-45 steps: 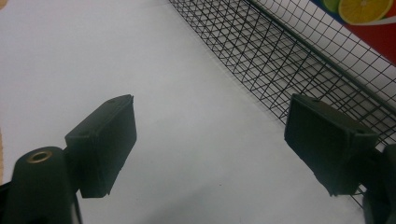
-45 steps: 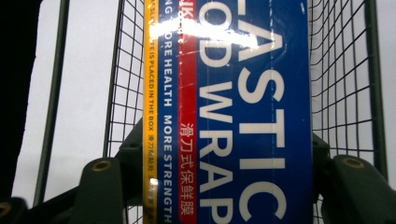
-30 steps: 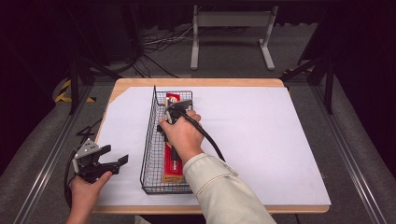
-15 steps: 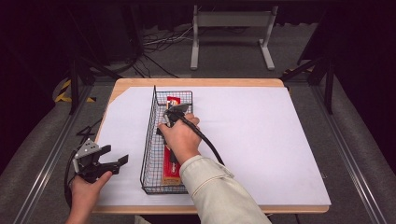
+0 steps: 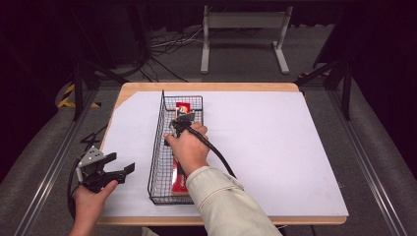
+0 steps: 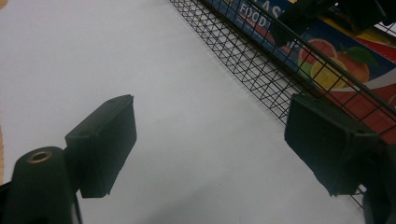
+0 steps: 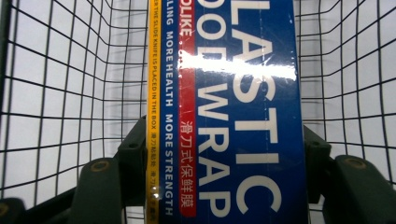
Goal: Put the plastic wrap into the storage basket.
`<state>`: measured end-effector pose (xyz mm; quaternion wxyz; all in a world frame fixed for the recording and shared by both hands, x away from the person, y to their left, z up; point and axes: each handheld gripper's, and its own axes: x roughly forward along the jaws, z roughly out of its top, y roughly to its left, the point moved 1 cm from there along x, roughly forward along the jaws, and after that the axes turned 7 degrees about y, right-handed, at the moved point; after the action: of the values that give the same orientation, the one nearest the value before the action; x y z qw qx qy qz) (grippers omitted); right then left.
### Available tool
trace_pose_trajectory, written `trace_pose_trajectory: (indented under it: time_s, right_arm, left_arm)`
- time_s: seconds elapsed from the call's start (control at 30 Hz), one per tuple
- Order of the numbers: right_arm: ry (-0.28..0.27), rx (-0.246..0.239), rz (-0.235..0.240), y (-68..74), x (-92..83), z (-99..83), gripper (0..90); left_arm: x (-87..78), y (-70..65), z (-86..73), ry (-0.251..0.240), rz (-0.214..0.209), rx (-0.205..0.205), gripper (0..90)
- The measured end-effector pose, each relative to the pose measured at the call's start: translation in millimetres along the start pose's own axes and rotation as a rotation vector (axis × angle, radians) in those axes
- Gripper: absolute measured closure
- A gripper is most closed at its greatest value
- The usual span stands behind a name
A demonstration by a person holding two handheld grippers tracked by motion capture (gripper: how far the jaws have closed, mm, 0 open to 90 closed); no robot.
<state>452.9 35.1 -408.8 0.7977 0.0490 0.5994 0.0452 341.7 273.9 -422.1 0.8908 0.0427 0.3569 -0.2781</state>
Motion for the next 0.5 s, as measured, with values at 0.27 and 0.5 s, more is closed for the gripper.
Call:
trace_pose_trajectory:
  time_s: [0.27,0.5]
  right_arm:
    - [0.002,0.000,-0.015,1.4,2.0,-1.4,38.9]
    - [-0.004,-0.012,0.002,0.8,0.9,-0.4,34.3]
  left_arm:
    - [-0.9,-1.2,0.4,-0.002,0.014,0.007,17.5]
    - [1.3,1.0,-0.7,0.007,-0.002,-0.007,17.5]
